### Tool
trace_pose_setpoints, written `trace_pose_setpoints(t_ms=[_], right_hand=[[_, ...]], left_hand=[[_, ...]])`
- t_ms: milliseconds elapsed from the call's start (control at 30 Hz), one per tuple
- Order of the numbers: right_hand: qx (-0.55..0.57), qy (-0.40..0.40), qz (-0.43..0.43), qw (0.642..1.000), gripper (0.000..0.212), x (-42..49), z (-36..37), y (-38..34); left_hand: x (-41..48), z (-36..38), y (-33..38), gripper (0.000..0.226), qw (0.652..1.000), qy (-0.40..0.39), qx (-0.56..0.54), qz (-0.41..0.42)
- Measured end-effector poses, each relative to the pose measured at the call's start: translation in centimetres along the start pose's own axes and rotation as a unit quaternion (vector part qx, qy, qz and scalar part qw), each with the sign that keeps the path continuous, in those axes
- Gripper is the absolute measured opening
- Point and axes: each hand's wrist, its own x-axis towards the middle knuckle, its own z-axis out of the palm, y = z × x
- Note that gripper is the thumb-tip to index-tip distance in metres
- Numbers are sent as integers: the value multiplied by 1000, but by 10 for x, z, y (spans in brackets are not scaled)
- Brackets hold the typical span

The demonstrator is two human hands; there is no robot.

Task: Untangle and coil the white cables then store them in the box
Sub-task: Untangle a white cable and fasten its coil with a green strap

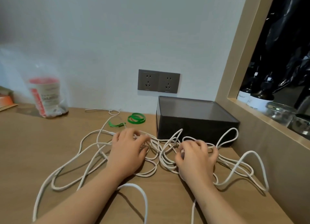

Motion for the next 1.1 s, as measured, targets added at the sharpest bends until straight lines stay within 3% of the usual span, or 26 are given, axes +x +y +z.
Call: trace_pose_setpoints(t_ms=[67, 167, 200, 267, 333, 433, 533, 700, 867, 967, 1033, 1100], right_hand=[[-12, 51, -56, 997, 25, 4, 5, 1], [-12, 8, -86, 996, 24, 14, 8, 1], [14, -16, -60, 998, 22, 19, 8, 3], [66, -23, -14, 997, 21, 26, 13, 10], [85, -27, 1, 996, 18, 29, 12, 11], [74, -33, -15, 997, 12, 28, 9, 11], [53, -49, -34, 997, 19, 27, 10, 11], [36, -105, -30, 993, 32, 26, 9, 9], [90, -45, -50, 994, 18, 22, 7, 18], [157, 38, -83, 983, 31, 17, 3, 11], [163, -14, -151, 975, 52, 8, -3, -1], [106, -100, -195, 970, 57, 2, -2, -6]], left_hand=[[10, 3, 10, 32, 990, 100, -77, 55], [23, 1, 32, 25, 967, 36, -250, 21], [23, 7, 35, 28, 971, -14, -239, 9], [24, 15, 36, 38, 987, -119, -103, 18], [24, 18, 33, 40, 985, -168, -48, 14], [26, 15, 35, 34, 986, -114, -121, -4], [26, 15, 35, 23, 986, -64, -153, -6], [26, 10, 33, 19, 986, -98, -133, 8], [26, -8, 24, 12, 972, -122, -200, -11], [26, -9, 12, 20, 977, -129, -162, -47], [22, -5, 9, 24, 969, -159, -176, -65], [17, -1, 10, 29, 967, -169, -178, -67]])
